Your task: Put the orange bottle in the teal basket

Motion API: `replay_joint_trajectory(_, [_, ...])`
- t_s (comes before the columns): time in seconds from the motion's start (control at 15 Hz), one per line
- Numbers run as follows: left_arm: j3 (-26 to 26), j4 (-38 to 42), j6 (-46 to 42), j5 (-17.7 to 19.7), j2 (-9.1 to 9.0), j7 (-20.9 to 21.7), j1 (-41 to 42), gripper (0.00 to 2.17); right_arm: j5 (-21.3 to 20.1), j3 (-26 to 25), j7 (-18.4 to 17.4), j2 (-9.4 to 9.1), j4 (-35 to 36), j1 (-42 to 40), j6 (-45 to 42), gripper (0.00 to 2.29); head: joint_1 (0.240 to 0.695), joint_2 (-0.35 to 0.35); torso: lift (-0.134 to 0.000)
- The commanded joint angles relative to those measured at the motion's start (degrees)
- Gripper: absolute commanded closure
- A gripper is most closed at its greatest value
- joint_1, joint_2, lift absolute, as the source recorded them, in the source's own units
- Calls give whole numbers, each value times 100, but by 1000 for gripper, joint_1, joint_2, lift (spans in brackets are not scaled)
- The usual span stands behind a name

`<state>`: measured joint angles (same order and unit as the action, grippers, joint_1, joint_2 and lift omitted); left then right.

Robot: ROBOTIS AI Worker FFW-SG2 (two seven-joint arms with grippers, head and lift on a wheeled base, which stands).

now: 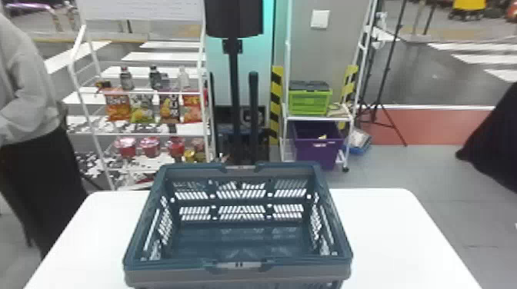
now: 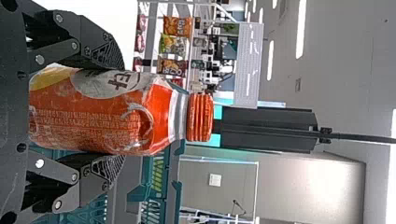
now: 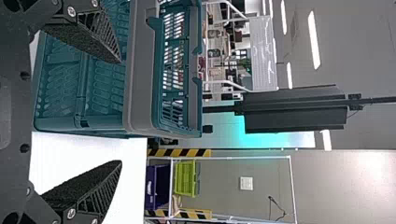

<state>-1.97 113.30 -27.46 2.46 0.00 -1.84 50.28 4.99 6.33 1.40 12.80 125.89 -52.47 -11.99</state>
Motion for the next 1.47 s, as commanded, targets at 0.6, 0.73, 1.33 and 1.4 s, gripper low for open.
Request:
replay_joint_trajectory(0.6, [-6, 105, 35, 0, -15, 8, 16, 542, -7, 0, 0, -15, -12, 26, 0, 127, 499, 0, 0])
replay_joint_trajectory(0.73, [21, 360, 105, 0, 0, 52, 78, 542, -7, 0, 0, -23, -20, 35, 0, 127, 499, 0, 0])
replay_joint_trajectory(1.33, [759, 2390, 3674, -17, 97, 826, -722, 539, -7, -9, -17, -85, -144, 185, 176, 127, 499, 0, 0])
replay_joint_trajectory(1.4, [821, 2522, 4219, -114, 105, 958, -1021, 539, -7, -9, -17, -85, -161, 229, 228, 127, 499, 0, 0])
